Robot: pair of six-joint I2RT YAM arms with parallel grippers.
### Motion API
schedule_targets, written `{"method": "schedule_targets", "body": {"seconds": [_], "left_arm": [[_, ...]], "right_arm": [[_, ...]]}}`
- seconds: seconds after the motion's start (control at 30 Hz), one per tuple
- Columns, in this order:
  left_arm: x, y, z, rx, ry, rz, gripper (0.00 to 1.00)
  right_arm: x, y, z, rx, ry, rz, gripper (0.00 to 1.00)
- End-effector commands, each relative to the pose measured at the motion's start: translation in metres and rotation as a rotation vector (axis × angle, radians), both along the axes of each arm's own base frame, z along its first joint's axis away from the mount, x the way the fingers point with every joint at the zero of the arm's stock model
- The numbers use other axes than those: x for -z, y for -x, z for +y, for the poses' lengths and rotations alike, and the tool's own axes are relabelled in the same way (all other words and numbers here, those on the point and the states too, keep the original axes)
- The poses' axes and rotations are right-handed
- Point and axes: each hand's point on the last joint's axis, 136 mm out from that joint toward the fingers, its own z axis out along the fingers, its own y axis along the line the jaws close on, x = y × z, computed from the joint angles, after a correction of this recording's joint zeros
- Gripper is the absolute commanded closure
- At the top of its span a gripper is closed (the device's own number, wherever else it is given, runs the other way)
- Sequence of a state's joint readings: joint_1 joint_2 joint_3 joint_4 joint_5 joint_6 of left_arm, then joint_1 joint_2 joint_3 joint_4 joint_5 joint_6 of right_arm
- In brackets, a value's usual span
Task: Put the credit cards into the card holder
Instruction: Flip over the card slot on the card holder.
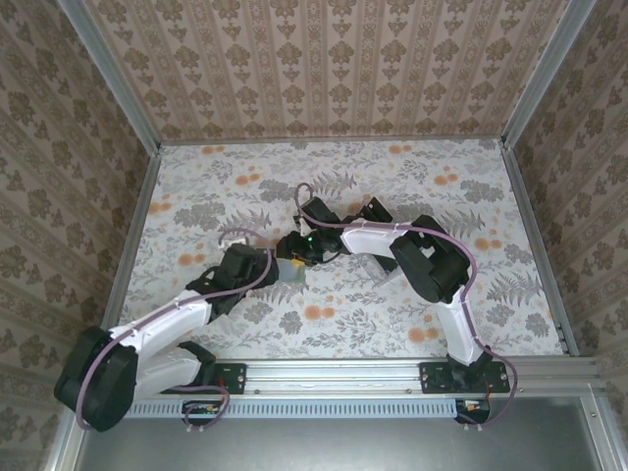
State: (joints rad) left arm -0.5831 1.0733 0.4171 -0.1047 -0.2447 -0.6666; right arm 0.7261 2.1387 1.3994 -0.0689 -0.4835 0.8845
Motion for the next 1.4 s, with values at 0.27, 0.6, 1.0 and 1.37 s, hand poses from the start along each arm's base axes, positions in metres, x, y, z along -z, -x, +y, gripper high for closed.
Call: {"method": "schedule_targets", "body": {"seconds": [0.27,0.6,1.0,1.37], "left_arm": [[0.017,0.007,0.019,-0.061,0.020,0.059,0.00],[0.019,0.009,0.008,0.006,0.056,0.045,0.00],[0.016,-0.005,-0.002,0.050,0.043,0.032,0.00],[0.025,-0.017,-0.005,0.044,0.019,0.049,0.00]], "right_arm": [[0.008,-0.011,0.012,0.010,-0.052,0.058,0.49],[0.003,-0.016,0.023,0.001,-0.074,0.059,0.49],[0.002,-0.017,0.031,-0.009,-0.076,0.062,0.49],[0.003,-0.015,0.031,-0.014,-0.071,0.064,0.49]]}}
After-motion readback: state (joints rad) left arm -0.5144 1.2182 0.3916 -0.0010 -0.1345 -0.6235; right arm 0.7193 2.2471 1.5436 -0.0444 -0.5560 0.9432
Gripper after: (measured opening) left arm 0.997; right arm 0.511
